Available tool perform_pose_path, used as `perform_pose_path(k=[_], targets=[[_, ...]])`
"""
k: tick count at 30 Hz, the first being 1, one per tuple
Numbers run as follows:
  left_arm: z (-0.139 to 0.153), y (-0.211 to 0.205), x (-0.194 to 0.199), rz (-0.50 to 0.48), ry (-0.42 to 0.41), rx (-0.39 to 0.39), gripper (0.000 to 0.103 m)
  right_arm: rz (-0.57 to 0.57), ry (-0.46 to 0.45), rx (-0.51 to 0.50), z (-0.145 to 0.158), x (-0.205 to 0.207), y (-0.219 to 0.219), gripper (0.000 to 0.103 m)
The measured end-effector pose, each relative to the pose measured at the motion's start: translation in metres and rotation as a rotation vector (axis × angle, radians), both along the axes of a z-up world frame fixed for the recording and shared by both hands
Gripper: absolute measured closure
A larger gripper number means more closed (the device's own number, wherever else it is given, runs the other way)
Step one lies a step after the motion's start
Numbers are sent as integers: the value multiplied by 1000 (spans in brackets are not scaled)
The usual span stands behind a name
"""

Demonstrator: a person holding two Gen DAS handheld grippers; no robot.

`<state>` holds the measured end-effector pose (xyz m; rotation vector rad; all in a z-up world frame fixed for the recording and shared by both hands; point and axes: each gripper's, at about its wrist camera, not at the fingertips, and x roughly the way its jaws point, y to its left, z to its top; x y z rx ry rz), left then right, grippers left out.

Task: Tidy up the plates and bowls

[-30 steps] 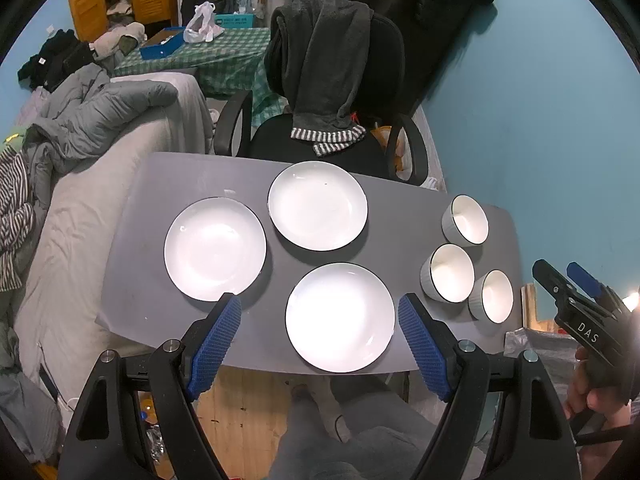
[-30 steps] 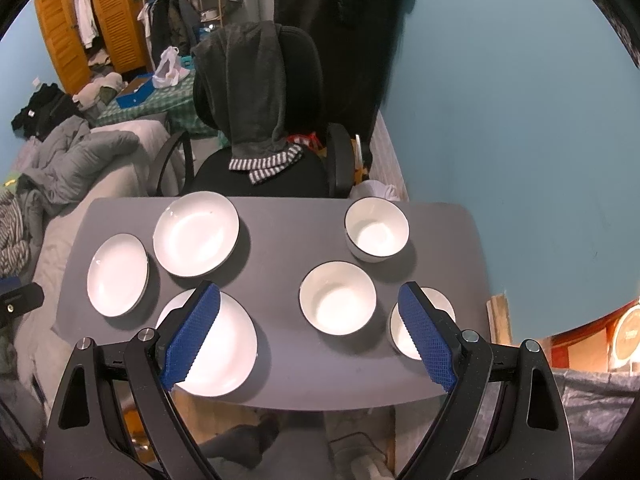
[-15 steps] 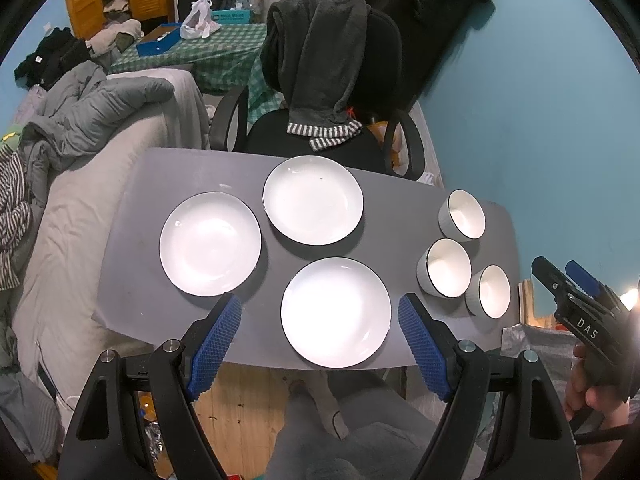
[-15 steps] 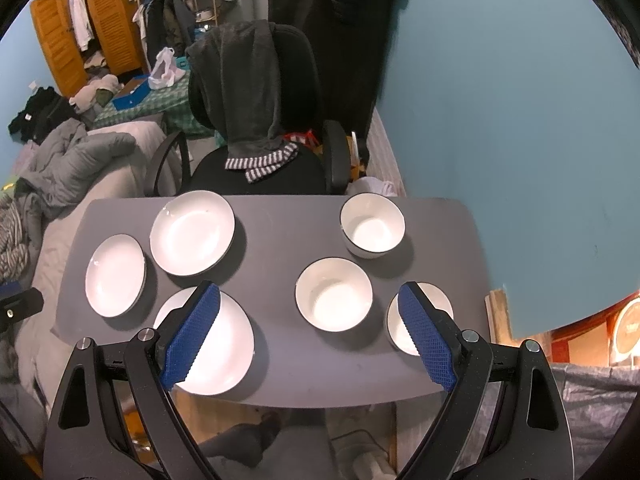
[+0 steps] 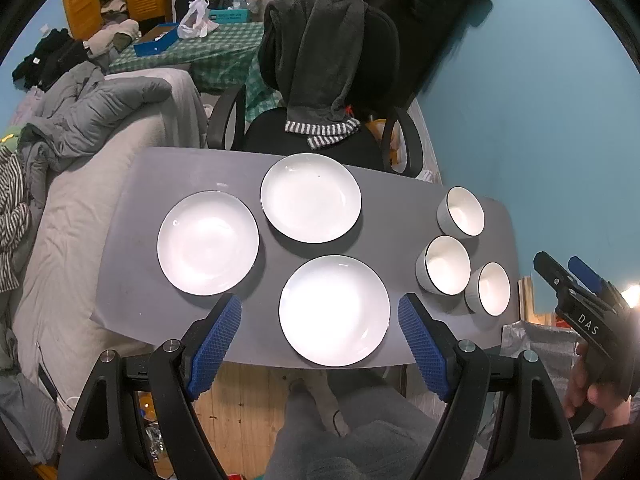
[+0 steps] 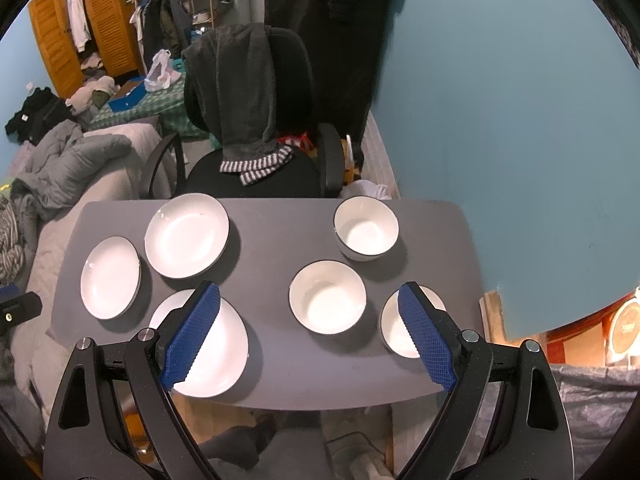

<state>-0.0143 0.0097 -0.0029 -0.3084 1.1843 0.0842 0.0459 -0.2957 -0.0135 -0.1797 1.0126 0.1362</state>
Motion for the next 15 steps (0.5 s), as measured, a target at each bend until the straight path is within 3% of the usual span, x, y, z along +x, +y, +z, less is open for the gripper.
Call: perform_pose_path(k=[15], targets=[[-4,1,1,6,-6,4,21,7,3,0,-5,1,4,14]])
